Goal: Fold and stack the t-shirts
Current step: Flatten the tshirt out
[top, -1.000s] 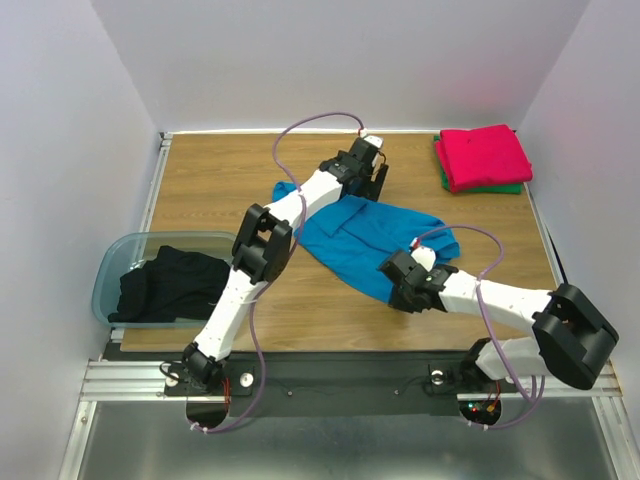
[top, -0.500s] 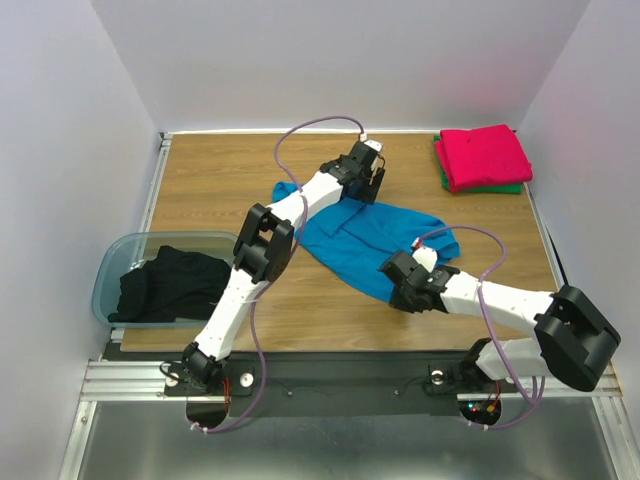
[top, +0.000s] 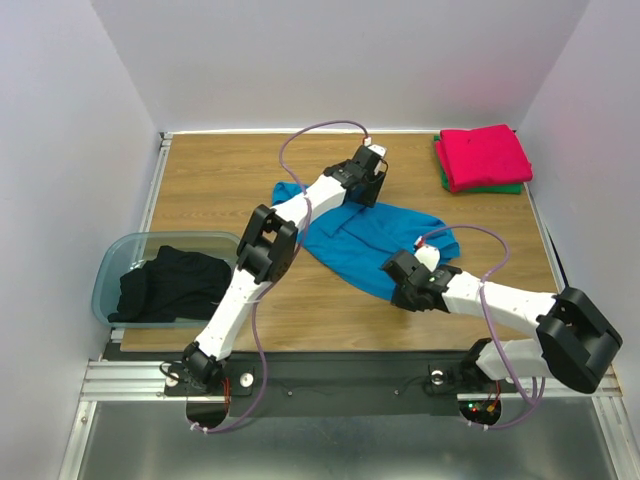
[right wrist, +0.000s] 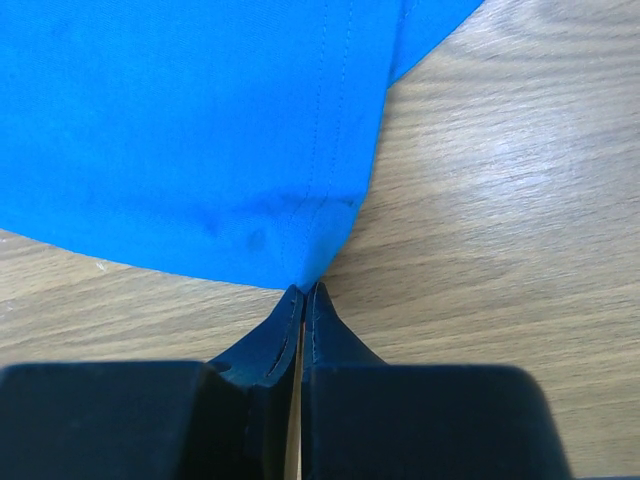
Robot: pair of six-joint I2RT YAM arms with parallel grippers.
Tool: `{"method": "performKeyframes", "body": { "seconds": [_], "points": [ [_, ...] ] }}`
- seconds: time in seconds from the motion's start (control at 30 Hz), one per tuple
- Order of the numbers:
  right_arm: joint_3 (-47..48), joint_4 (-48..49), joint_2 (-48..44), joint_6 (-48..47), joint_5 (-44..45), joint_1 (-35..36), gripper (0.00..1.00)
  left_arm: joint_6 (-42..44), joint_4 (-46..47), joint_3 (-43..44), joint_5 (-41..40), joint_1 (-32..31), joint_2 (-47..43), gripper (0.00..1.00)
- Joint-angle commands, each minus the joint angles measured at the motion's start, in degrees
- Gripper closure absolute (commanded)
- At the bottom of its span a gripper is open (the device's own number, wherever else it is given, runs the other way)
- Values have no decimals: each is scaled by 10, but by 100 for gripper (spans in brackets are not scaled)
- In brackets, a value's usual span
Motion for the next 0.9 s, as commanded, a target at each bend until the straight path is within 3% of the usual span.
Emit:
{"method": "performKeyframes", "body": {
  "seconds": [0.0,0.27,0.33,0.5,0.57,0.7,0.8,0.87],
  "points": [
    [-6,-6,-19,5,23,-5,99,17,15,20,-14,-9,0,28],
    [-5,-9,-22,5,25,-5,99,29,5,18,-13,-20,8,28],
    [-4,-9,-22,3,25,-5,99,31,4,16,-23,-21,10,32],
    [-5,-11,-25,1,26,-5,99,19,-10,27,-58,-22,11,60],
    [-6,-13,-28,1,29,-5,100,16,-14,29,-65,-21,3,66],
    [-9,-18,-30,1,29,-8,100,7,-3,5,-85,-21,-49,68],
    [-11,-27,-37,3,32,-10,100,-11,-8,-2,-102,-18,-83,78],
    [-13,-36,-47,8,38,-11,100,-21,-15,-9,-111,-15,-110,89]
  ]
}}
